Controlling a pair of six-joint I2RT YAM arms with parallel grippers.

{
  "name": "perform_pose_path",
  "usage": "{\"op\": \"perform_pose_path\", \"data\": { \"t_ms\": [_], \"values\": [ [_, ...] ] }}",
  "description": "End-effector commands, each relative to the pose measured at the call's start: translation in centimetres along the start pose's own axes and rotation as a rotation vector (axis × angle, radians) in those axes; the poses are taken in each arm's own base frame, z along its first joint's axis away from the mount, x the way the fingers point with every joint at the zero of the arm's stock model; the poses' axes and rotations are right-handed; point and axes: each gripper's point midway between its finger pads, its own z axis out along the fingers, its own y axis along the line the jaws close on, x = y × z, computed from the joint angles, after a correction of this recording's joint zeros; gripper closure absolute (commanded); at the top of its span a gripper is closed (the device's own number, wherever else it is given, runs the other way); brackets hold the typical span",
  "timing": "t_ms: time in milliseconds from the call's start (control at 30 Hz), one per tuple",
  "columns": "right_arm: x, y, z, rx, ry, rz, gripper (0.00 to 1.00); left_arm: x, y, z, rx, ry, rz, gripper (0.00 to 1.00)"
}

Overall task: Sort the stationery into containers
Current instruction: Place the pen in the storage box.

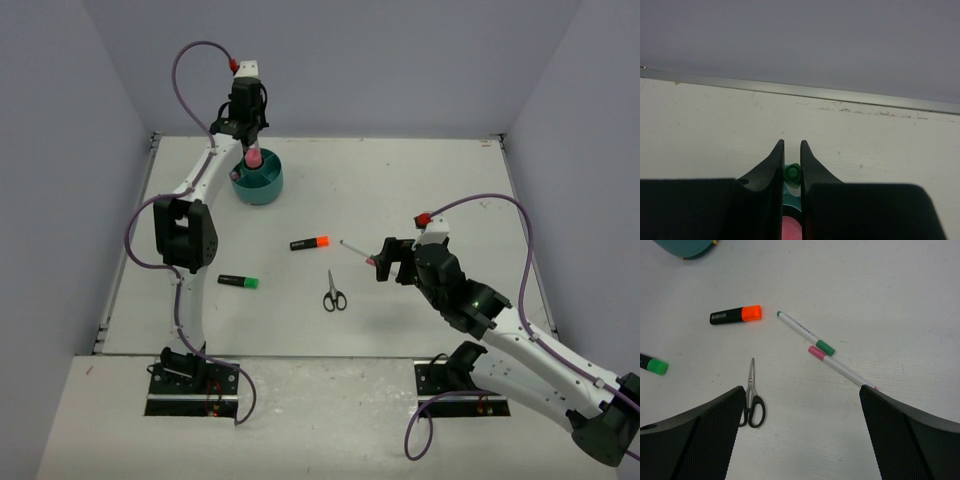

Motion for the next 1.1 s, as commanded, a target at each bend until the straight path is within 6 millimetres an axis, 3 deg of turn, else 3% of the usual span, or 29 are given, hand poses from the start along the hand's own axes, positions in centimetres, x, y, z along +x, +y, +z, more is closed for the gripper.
{"op": "perform_pose_path", "data": {
  "t_ms": [0, 1067],
  "values": [
    [-1.0, 0.0, 0.0, 0.016, -0.027, 0.021, 0.01, -4.3, 0.2, -2.0, 0.018, -0.098, -0.047, 1.0],
    [-0.9, 0.1, 0.1, 0.015, -0.02, 0.019, 0.01, -3.1, 0.6, -1.7, 0.01, -0.079, -0.041, 1.0]
  ]
}}
